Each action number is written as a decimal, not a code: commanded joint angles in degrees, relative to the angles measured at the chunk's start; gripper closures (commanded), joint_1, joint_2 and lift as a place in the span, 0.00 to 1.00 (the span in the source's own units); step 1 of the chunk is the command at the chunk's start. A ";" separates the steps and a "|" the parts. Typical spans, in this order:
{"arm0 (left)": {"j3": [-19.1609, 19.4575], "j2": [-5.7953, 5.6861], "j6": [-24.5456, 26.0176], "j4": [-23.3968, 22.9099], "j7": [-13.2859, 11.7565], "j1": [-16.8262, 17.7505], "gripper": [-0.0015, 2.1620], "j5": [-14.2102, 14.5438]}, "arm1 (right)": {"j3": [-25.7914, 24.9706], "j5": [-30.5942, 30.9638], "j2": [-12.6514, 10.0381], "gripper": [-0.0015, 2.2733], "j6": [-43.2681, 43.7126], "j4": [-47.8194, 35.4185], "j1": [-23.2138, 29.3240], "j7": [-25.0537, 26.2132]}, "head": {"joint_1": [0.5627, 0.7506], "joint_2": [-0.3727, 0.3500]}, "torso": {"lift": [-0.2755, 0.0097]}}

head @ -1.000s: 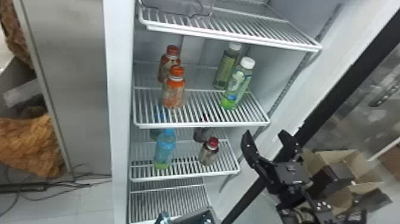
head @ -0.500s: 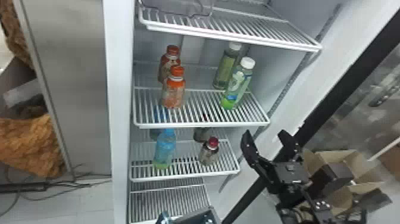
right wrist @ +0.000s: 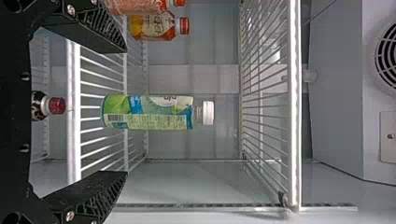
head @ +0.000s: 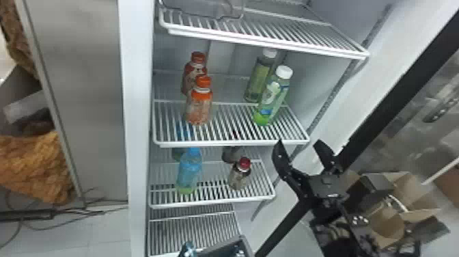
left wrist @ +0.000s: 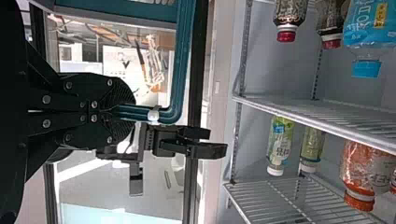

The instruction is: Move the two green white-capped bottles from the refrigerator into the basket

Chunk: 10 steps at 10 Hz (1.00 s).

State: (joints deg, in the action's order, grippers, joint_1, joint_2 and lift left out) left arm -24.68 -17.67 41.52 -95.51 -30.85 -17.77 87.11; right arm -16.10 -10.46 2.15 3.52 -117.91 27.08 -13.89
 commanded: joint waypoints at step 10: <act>0.00 0.09 -0.18 -0.05 0.00 0.05 0.56 0.64 | 2.96 3.61 2.86 0.05 3.09 19.41 -20.05 1.32 | 0.70 0.03 | 0.95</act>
State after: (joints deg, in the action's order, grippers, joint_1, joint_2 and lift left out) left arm -24.67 -17.58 41.34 -95.52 -30.85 -17.76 87.75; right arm -13.26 -6.84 4.91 6.59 -99.31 8.05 -12.56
